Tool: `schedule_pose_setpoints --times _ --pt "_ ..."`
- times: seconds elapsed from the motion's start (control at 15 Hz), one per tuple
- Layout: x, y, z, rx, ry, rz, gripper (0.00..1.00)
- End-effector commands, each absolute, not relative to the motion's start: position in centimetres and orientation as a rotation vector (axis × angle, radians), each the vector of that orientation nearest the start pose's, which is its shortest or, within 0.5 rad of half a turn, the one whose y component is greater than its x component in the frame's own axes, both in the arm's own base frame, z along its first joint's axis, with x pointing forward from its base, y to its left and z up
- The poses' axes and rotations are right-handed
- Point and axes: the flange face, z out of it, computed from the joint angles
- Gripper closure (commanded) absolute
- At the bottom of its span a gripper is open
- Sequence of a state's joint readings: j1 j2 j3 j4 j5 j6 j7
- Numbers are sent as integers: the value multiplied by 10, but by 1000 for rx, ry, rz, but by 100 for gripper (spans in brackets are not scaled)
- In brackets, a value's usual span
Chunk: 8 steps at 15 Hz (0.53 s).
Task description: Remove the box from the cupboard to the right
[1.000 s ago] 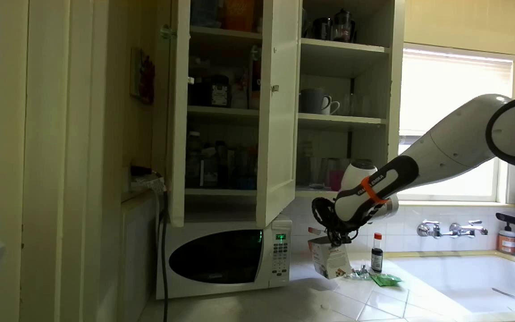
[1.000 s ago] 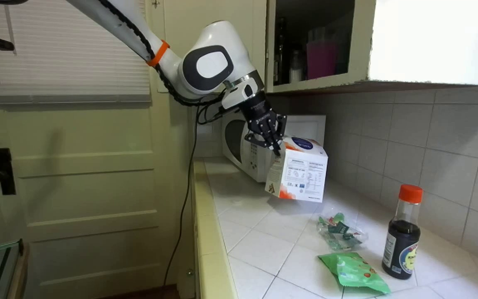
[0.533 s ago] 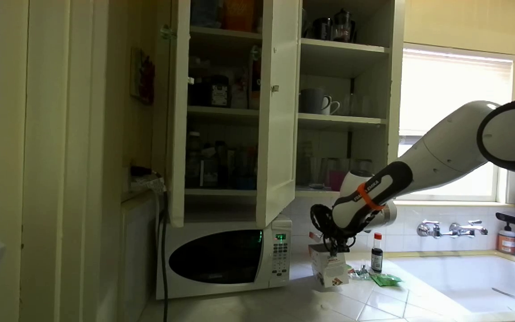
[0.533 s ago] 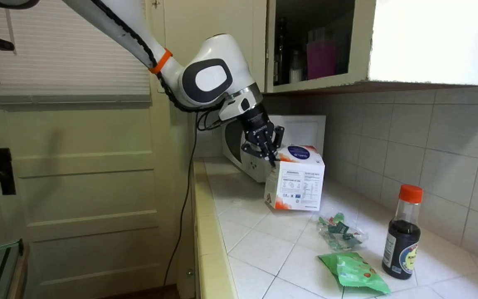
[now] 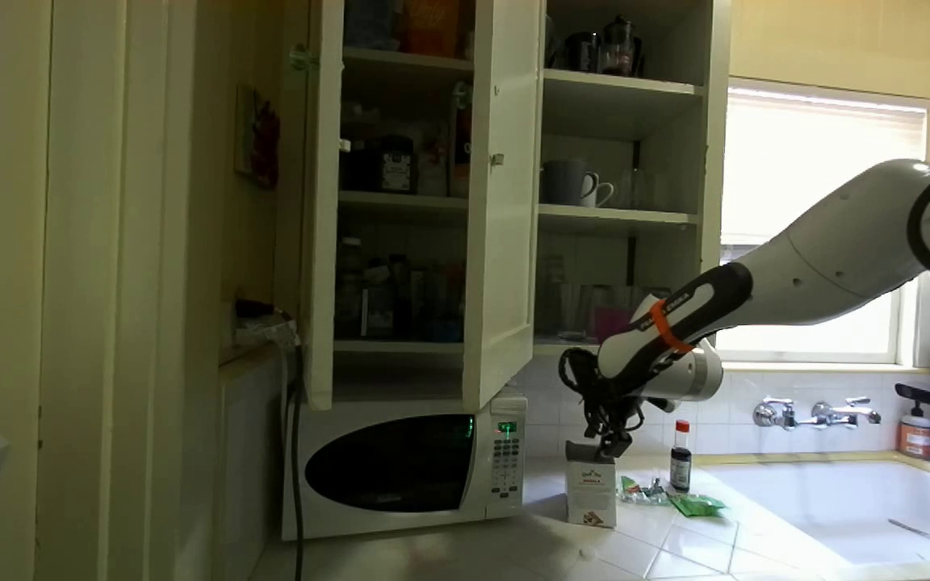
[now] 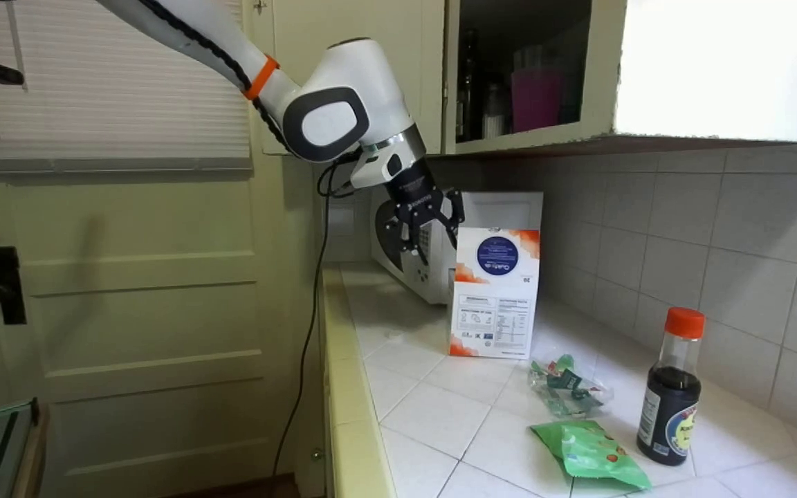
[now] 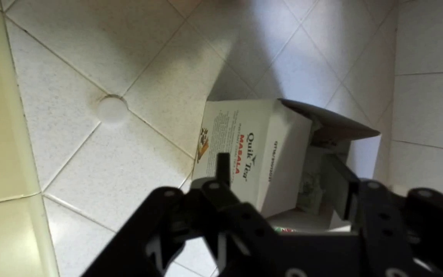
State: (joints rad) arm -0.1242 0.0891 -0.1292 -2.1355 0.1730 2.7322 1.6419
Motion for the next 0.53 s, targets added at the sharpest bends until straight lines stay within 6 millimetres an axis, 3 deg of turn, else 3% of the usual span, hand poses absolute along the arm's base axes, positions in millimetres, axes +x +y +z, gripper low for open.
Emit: schedule_pose_setpoints --times 0.0,0.27,0.47 --pt "510 -140 464 -1494 2356 -311 5" --pt "436 -125 480 -1660 2429 -23 0" --pt "378 -140 500 -1677 2634 105 0"
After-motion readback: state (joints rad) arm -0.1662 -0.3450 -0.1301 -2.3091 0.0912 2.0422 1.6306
